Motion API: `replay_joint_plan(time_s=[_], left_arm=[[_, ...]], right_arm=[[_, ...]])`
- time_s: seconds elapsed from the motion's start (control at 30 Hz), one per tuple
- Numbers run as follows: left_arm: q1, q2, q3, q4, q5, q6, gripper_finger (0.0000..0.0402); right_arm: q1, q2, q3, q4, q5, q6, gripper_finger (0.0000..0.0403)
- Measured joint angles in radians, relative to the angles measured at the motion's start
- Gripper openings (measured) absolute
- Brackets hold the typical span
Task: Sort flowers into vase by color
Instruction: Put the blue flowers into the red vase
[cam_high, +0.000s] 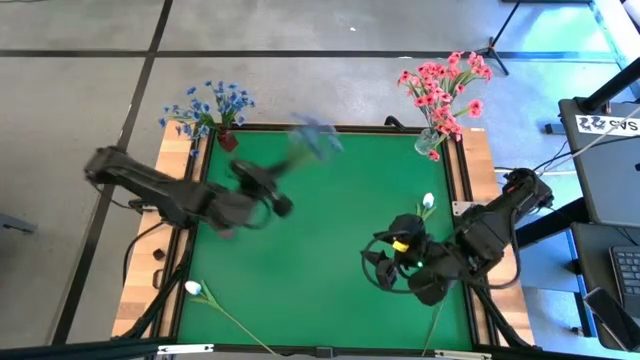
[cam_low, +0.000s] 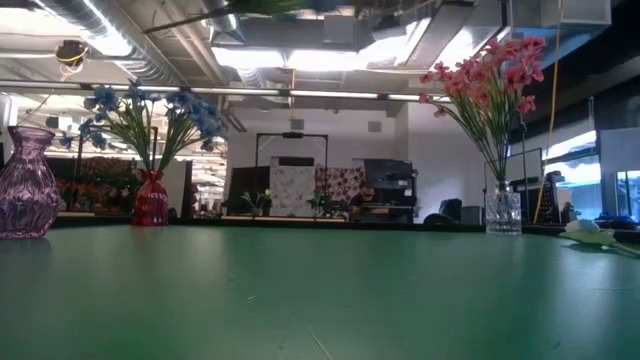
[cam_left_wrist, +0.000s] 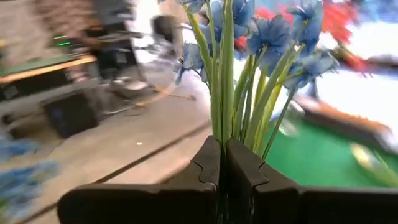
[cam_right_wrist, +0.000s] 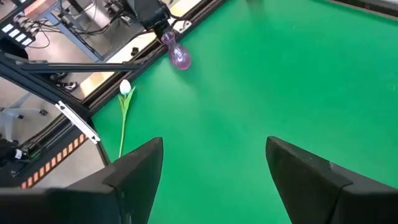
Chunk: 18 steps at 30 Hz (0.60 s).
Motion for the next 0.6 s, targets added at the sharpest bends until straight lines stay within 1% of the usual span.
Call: replay_joint_plan(time_s=[0.1,0.2,0.23,0.3,0.37,0.43,0.5,0.53,0.6], left_arm=[[0.039,-0.151,-0.140,0.150,-0.066,0.038,0.0004],[0.089,-0.277,-0.264,0.306,-0.055,0.061,0.0004],[0.109,-0.312,-0.299,0.356,-0.025,0.061,0.0004],[0.151,-0.365,-0.365,0.469,0.080,0.071,0.0004],[0.195,-0.390,-0.414,0.598,0.255,0.101,0.0004],[0.237,-0.394,-0.442,0.719,0.456,0.110,0.0004],[0.278,-0.389,-0.445,0.801,0.624,0.099,0.0004],[0.295,-0.381,-0.445,0.850,0.687,0.097,0.0004],[0.328,-0.371,-0.444,0.949,0.769,0.097,0.0004]], right_arm=[[-0.028,0.000,0.000,0.030,-0.002,-0.057,0.0285],[-0.063,0.000,0.000,0.053,0.000,-0.138,0.0285],[-0.079,0.000,0.000,0.066,0.001,-0.173,0.0285],[-0.127,0.000,0.000,0.124,-0.013,-0.275,0.0285],[-0.198,0.000,0.000,0.206,-0.076,-0.417,0.0285],[-0.289,0.000,-0.001,0.315,-0.160,-0.592,0.0285],[-0.392,0.000,-0.002,0.458,-0.254,-0.774,0.0285],[-0.446,0.000,-0.002,0.535,-0.310,-0.861,0.0285],[-0.551,0.000,-0.002,0.678,-0.428,-0.986,0.0285]])
